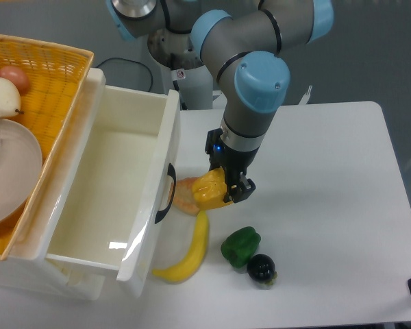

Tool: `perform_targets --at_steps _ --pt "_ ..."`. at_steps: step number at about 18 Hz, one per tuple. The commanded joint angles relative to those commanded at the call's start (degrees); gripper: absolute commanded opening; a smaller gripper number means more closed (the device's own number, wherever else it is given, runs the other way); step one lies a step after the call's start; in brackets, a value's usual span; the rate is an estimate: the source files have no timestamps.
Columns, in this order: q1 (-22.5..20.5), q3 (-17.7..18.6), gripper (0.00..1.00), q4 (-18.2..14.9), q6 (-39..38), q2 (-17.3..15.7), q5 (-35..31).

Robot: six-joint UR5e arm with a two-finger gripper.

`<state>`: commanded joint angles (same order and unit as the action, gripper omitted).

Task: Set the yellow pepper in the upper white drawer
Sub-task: 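Close the gripper on the yellow pepper beside the bread slice, then lift the yellow pepper up off the table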

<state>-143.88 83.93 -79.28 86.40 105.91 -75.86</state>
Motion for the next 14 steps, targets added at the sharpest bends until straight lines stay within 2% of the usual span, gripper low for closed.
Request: perform_targets --at_steps 5,8,12,14 --pt "-0.62 0.44 0.41 -0.18 -5.27 -0.26 1.76" --pt "-1.85 0.79 0.41 -2.54 -6.07 -2.72 2.55" --pt "-5.88 0.79 0.41 -4.13 -6.07 -3.86 6.67" --pt "-8.25 0.53 0.41 -5.96 -6.07 -4.39 10.1"
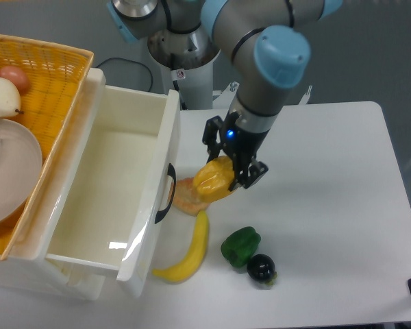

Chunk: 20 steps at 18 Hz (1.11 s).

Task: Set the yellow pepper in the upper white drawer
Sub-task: 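Lift the yellow pepper up off the table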

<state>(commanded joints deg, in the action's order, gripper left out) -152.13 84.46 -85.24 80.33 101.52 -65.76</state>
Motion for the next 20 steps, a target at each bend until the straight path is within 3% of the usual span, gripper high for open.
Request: perform_targets --at_steps 2,9,16,20 --pt "-1.06 -0.88 0.41 -4.3 -0.87 -0.87 1.25" --pt "-1.33 -0.8 0.41 -8.71 -4.21 -4.57 4.75" --pt "2.0 -0.53 0.44 -9.24 -19.05 -6.86 9.51" --pt "3.94 -0.35 0.43 -9.42 -21.88 -8.0 9.51"
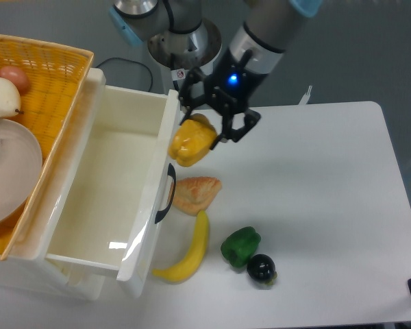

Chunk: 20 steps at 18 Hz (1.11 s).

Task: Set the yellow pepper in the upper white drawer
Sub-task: 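Lift the yellow pepper up off the table, then carry the yellow pepper over the open white drawer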

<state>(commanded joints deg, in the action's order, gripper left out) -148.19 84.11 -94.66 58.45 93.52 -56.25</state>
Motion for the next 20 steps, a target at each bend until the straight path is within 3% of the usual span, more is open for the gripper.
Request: perform_targets --at_steps 8,20 --pt "6.24 1.76 0.45 0.61 -4.23 -0.36 0.0" --pt "8.09 3.08 0.58 2.46 -3.79 0.96 -0.17"
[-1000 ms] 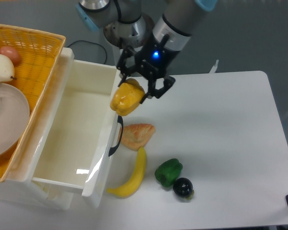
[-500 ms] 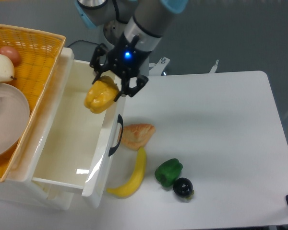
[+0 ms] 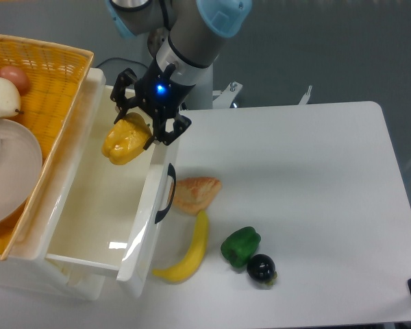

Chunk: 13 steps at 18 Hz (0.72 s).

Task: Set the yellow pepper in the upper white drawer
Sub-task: 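Carry the yellow pepper over the open white drawer, then open the gripper to drop the pepper into the drawer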

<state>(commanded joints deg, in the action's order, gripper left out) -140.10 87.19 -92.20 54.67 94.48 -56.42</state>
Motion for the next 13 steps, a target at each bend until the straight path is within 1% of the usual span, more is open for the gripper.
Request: perform_targets --at_steps 1,2,3,4,5,6,7,11,12,13 --pt "0.0 0.0 0.58 0.09 0.0 0.0 -0.09" --pt "0.0 0.09 0.64 0.35 0.09 0.0 -0.09" --pt "0.0 0.09 0.8 1.05 0.17 0.0 -0.09" --pt "0.0 0.09 0.86 1.67 0.18 0.0 -0.09" --pt "0.09 0.09 0.88 2.02 0.18 -0.09 -0.09" --pt "0.0 0.09 0.97 2.02 0.09 -0.09 -0.09" --pt "0.09 0.09 0.99 2.02 0.17 -0.09 -0.09" --pt "0.09 0.09 1.0 2.11 0.26 -0.17 -0.09" --pt "0.09 -0.09 1.0 2.37 0.26 -0.26 -0.09" --pt "0.0 -0.09 1.0 3.33 0.35 -0.18 -0.09"
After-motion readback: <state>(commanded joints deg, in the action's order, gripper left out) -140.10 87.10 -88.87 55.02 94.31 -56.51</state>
